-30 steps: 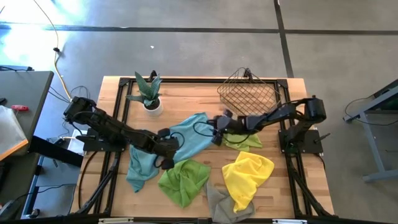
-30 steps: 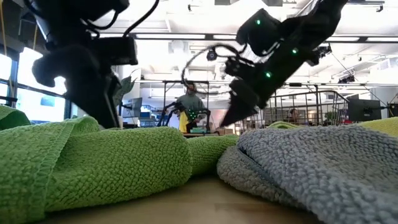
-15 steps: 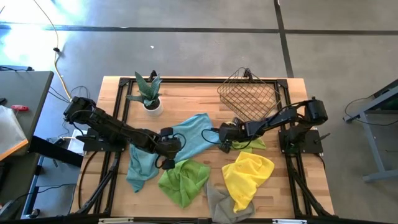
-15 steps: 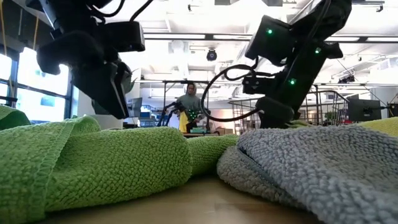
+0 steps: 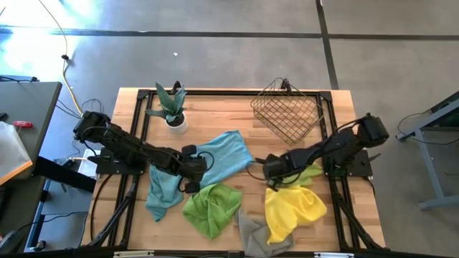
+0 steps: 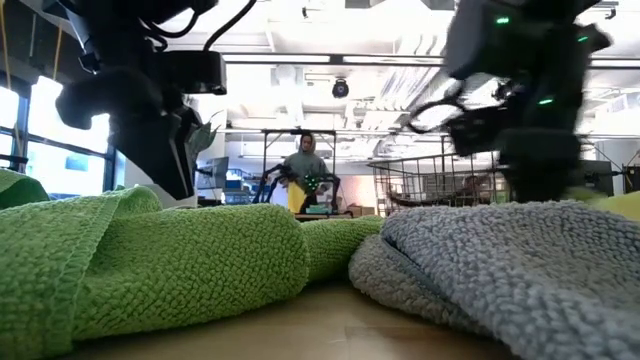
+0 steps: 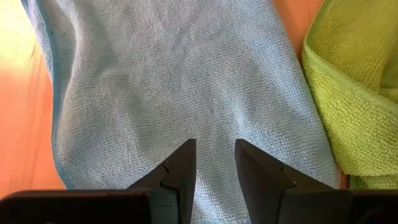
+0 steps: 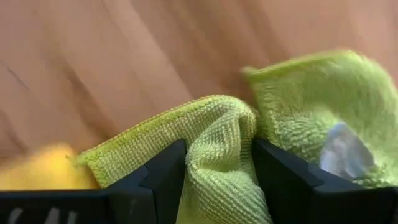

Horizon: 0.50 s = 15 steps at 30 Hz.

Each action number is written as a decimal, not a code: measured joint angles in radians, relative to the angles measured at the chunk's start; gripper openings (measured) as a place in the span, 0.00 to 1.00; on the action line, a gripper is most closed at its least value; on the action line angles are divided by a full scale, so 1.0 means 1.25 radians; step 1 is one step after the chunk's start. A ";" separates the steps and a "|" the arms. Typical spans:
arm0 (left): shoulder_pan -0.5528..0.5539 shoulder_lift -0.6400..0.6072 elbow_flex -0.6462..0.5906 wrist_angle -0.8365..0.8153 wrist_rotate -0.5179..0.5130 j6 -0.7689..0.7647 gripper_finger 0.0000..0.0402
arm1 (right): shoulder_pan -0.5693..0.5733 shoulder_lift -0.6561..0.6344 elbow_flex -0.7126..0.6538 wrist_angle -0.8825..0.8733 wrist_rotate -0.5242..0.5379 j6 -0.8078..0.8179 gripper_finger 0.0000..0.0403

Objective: Fold microfiber towels
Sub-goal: Fold the top blue towel

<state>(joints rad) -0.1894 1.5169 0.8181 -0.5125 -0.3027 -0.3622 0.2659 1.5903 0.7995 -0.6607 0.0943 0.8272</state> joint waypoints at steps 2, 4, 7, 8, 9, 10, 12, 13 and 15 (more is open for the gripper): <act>0.000 0.000 0.000 0.000 0.000 -0.001 0.25 | 0.019 -0.041 -0.001 -0.056 0.001 0.055 0.45; 0.000 0.000 0.000 0.002 -0.003 -0.001 0.25 | 0.037 -0.080 0.002 -0.091 0.012 0.106 0.45; 0.000 0.000 0.000 0.003 -0.031 -0.001 0.25 | 0.056 -0.122 0.000 -0.085 0.076 0.140 0.45; 0.000 0.000 0.000 0.003 -0.044 -0.001 0.25 | 0.060 -0.133 0.001 -0.051 0.111 0.142 0.45; 0.000 0.000 0.000 0.003 -0.059 -0.001 0.25 | 0.063 -0.142 0.003 -0.021 0.147 0.140 0.45; 0.000 0.000 0.000 0.003 -0.073 -0.001 0.25 | 0.063 -0.145 0.003 0.012 0.188 0.129 0.45; 0.000 0.000 -0.002 0.008 -0.091 -0.010 0.25 | 0.060 -0.144 0.003 0.089 0.260 0.089 0.45; 0.000 0.000 -0.007 0.009 -0.094 -0.021 0.25 | 0.057 -0.140 0.003 0.134 0.294 0.055 0.45; 0.000 0.000 -0.021 0.008 -0.100 -0.053 0.25 | 0.046 -0.124 0.003 0.218 0.343 -0.021 0.45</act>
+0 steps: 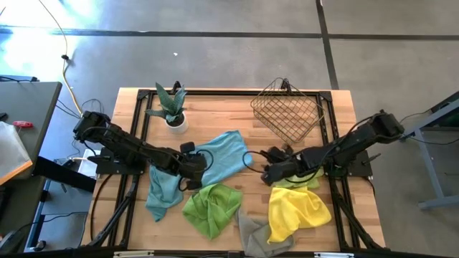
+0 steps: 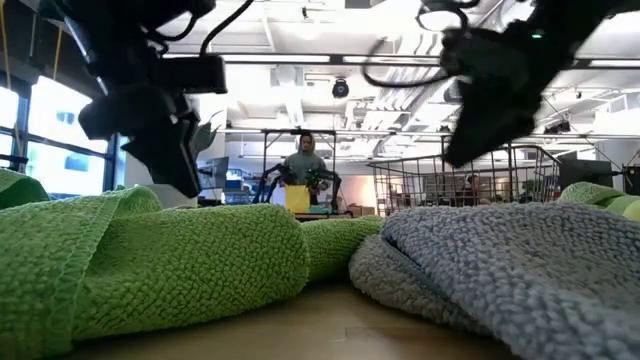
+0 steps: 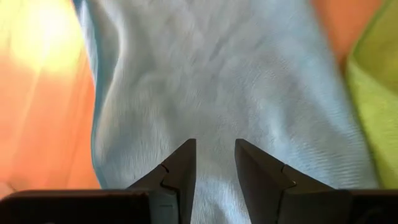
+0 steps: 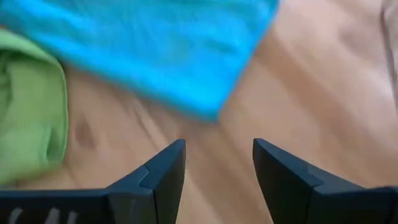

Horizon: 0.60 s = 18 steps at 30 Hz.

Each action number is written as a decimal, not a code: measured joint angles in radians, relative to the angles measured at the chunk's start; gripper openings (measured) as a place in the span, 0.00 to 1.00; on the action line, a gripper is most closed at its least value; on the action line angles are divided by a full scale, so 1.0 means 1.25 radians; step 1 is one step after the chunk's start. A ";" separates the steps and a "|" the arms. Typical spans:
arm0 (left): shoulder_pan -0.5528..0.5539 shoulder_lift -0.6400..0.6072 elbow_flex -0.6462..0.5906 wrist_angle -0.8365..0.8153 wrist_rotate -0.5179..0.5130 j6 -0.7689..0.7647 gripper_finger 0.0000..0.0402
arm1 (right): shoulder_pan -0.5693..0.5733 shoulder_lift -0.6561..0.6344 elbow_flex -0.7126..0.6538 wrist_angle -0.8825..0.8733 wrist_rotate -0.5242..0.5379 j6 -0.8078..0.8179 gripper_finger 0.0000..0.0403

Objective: Fold microfiber towels
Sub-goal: Fold the top blue towel

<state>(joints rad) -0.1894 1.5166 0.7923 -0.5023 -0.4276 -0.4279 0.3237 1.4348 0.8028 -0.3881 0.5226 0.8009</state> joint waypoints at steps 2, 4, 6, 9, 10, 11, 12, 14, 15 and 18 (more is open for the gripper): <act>0.000 0.000 -0.017 0.002 -0.002 -0.041 0.25 | -0.018 0.025 0.000 0.081 0.027 -0.069 0.45; 0.000 0.000 -0.036 0.002 -0.002 -0.090 0.25 | -0.042 0.057 0.000 0.164 0.035 -0.129 0.45; 0.000 0.000 -0.057 0.008 -0.003 -0.134 0.25 | -0.067 0.099 0.000 0.237 0.026 -0.180 0.45; 0.000 0.000 -0.093 0.020 -0.002 -0.191 0.25 | -0.108 0.168 0.000 0.342 0.001 -0.236 0.45; 0.000 0.000 -0.102 0.022 -0.001 -0.205 0.25 | -0.122 0.190 0.000 0.375 -0.016 -0.249 0.45; 0.000 0.000 -0.112 0.024 0.004 -0.217 0.25 | -0.136 0.214 0.000 0.404 -0.032 -0.259 0.45; 0.000 0.000 -0.122 0.027 0.012 -0.226 0.25 | -0.150 0.235 0.000 0.434 -0.052 -0.265 0.45; 0.000 -0.003 -0.138 0.033 0.022 -0.250 0.25 | -0.173 0.275 0.000 0.491 -0.088 -0.269 0.45; -0.001 -0.004 -0.143 0.035 0.024 -0.263 0.25 | -0.182 0.291 0.000 0.510 -0.107 -0.270 0.45; -0.008 -0.004 -0.148 0.034 0.036 -0.287 0.25 | -0.202 0.331 0.001 0.531 -0.153 -0.271 0.45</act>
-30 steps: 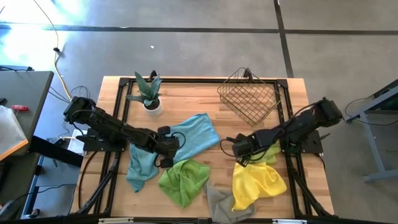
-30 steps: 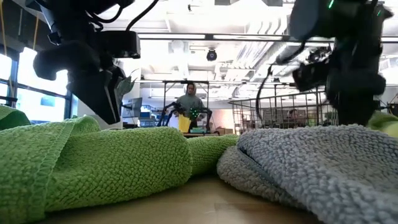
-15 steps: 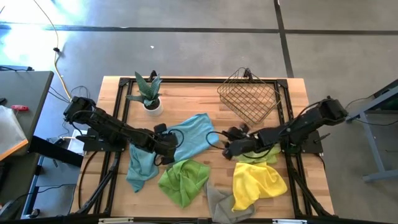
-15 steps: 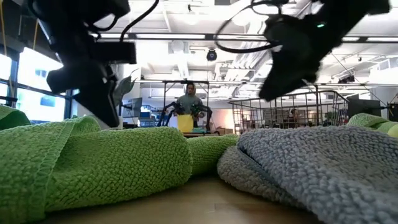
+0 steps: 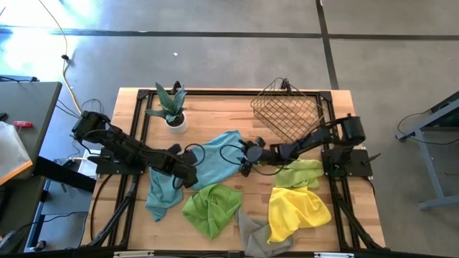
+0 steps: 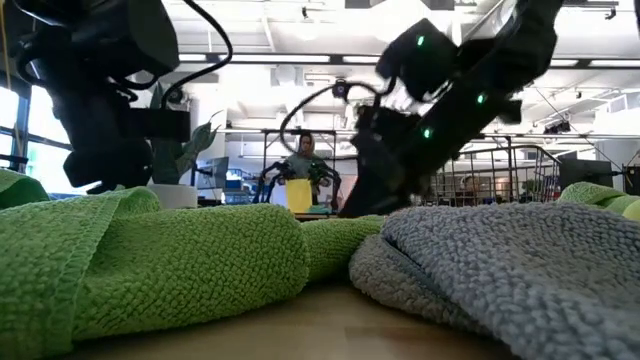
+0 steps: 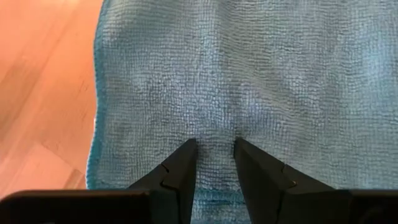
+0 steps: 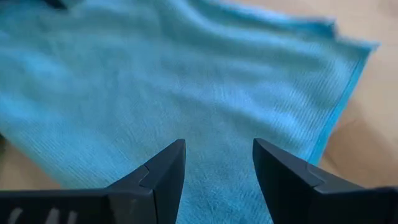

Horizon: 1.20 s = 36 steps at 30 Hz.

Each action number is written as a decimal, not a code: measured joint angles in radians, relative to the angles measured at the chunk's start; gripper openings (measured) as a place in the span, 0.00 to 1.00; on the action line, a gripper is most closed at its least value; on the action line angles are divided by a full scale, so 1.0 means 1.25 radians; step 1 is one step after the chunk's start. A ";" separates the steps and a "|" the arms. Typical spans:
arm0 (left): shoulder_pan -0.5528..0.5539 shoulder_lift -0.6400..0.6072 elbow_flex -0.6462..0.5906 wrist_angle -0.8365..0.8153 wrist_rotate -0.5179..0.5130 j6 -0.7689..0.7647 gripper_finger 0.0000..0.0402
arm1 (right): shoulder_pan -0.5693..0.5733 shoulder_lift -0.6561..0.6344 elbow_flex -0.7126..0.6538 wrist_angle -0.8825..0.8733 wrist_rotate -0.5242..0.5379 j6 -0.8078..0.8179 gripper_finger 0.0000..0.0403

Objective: Fold microfiber towels
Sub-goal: Fold the top blue towel

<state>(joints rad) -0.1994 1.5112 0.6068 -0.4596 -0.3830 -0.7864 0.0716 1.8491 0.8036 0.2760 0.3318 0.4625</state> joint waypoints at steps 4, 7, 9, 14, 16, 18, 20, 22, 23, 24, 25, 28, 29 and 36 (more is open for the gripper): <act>-0.017 0.000 0.002 0.003 0.046 0.000 0.25 | -0.012 0.018 0.003 -0.017 -0.038 0.003 0.45; -0.028 0.001 0.017 -0.019 0.085 0.001 0.25 | -0.012 0.018 0.004 -0.035 -0.035 -0.007 0.45; -0.031 0.002 0.029 -0.039 0.090 0.006 0.25 | -0.012 0.018 0.004 -0.035 -0.036 -0.028 0.45; -0.027 0.007 0.062 -0.062 0.034 0.094 0.25 | -0.015 0.009 0.001 -0.024 -0.043 -0.079 0.45; -0.016 0.007 0.083 -0.053 -0.006 0.137 0.25 | -0.018 -0.014 0.000 -0.042 -0.044 -0.082 0.45; -0.001 0.006 0.100 -0.053 -0.025 0.172 0.25 | -0.021 -0.046 0.000 -0.053 -0.043 -0.081 0.45; 0.011 0.006 0.118 -0.054 -0.027 0.199 0.25 | -0.021 -0.079 0.000 -0.080 -0.041 -0.078 0.45; 0.018 0.006 0.133 -0.048 -0.027 0.224 0.25 | -0.021 -0.105 0.000 -0.106 -0.041 -0.072 0.45; 0.019 0.006 0.135 -0.047 -0.029 0.237 0.25 | -0.019 -0.121 0.000 -0.123 -0.041 -0.062 0.45; 0.020 0.006 0.135 -0.046 -0.029 0.247 0.25 | -0.016 -0.139 0.000 -0.147 -0.041 -0.048 0.45; 0.020 0.006 0.135 -0.046 -0.030 0.253 0.25 | -0.014 -0.153 0.000 -0.168 -0.041 -0.030 0.45; 0.020 0.005 0.122 -0.036 -0.029 0.256 0.25 | 0.002 -0.186 0.001 -0.273 -0.041 0.053 0.45; 0.020 0.005 0.114 -0.033 -0.028 0.256 0.25 | 0.010 -0.193 0.001 -0.299 -0.042 0.088 0.45; 0.029 0.005 0.026 0.124 0.014 0.277 0.25 | 0.066 -0.200 -0.001 -0.356 -0.022 0.307 0.45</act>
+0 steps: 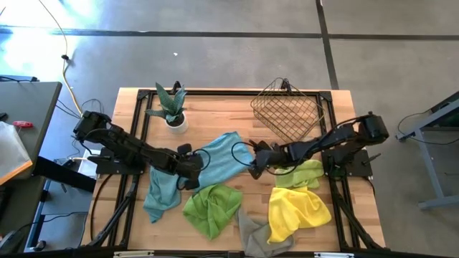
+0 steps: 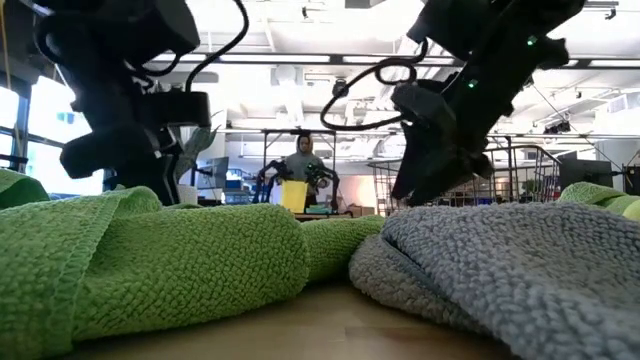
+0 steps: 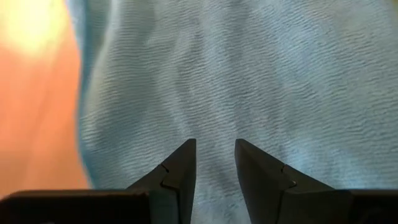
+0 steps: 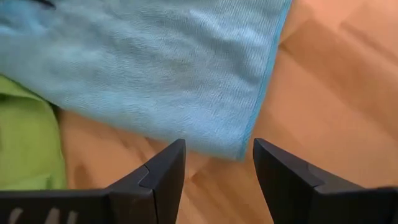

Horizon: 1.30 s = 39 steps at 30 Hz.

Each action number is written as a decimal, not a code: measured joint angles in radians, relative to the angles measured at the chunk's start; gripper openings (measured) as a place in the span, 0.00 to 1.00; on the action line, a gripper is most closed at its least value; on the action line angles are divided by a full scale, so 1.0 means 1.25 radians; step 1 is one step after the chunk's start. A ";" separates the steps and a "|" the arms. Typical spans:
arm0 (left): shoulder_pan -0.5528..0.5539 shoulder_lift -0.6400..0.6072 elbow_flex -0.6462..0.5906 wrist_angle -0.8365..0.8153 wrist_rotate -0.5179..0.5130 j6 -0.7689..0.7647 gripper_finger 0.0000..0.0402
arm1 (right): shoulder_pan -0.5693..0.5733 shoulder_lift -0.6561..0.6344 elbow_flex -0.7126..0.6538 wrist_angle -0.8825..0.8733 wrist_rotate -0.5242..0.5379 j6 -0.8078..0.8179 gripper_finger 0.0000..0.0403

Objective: Fold microfiber towels
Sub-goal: Fold the top blue towel

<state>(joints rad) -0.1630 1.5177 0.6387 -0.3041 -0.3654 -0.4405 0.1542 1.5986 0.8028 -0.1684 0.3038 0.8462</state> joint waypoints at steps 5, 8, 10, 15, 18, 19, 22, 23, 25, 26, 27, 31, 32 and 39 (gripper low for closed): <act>0.016 -0.002 -0.051 0.071 0.009 0.000 0.25 | 0.012 0.000 0.000 0.001 0.028 0.037 0.45; 0.026 -0.004 -0.071 0.104 0.006 -0.001 0.25 | 0.012 0.000 0.000 -0.001 0.058 0.048 0.45; 0.029 -0.004 -0.079 0.124 0.004 -0.001 0.25 | 0.012 0.000 0.000 -0.012 0.067 0.105 0.45; 0.032 -0.001 -0.081 0.150 -0.008 -0.001 0.25 | 0.011 0.000 0.000 -0.095 0.029 0.255 0.45; 0.032 -0.001 -0.081 0.151 -0.019 -0.001 0.25 | 0.011 0.004 0.000 -0.100 0.027 0.311 0.45; 0.032 -0.001 -0.081 0.150 -0.021 -0.001 0.25 | 0.011 0.004 0.000 -0.092 0.027 0.322 0.45; 0.032 -0.001 -0.081 0.145 -0.024 -0.001 0.25 | 0.011 0.004 0.000 -0.076 0.039 0.353 0.45; 0.032 0.004 -0.081 0.146 -0.025 -0.001 0.25 | 0.012 0.005 0.000 -0.077 0.049 0.370 0.45; 0.031 0.015 -0.080 0.155 -0.034 -0.001 0.25 | 0.016 0.018 0.000 -0.073 0.060 0.406 0.45; 0.031 0.024 -0.079 0.160 -0.035 -0.001 0.25 | 0.019 0.028 0.000 -0.076 0.064 0.424 0.45; 0.031 0.033 -0.079 0.166 -0.037 -0.001 0.25 | 0.023 0.040 0.000 -0.075 0.066 0.439 0.45; 0.031 0.063 -0.076 0.188 -0.053 0.004 0.25 | 0.026 0.088 0.000 -0.027 0.071 0.455 0.45; 0.031 0.066 -0.076 0.193 -0.057 0.005 0.25 | 0.026 0.097 0.000 -0.016 0.073 0.455 0.45; 0.031 0.067 -0.079 0.221 -0.047 0.027 0.25 | 0.027 0.127 0.002 0.017 0.099 0.451 0.44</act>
<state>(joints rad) -0.1239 1.6016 0.5404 -0.0284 -0.4245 -0.4068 0.1883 1.7576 0.8059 -0.1477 0.4274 1.4101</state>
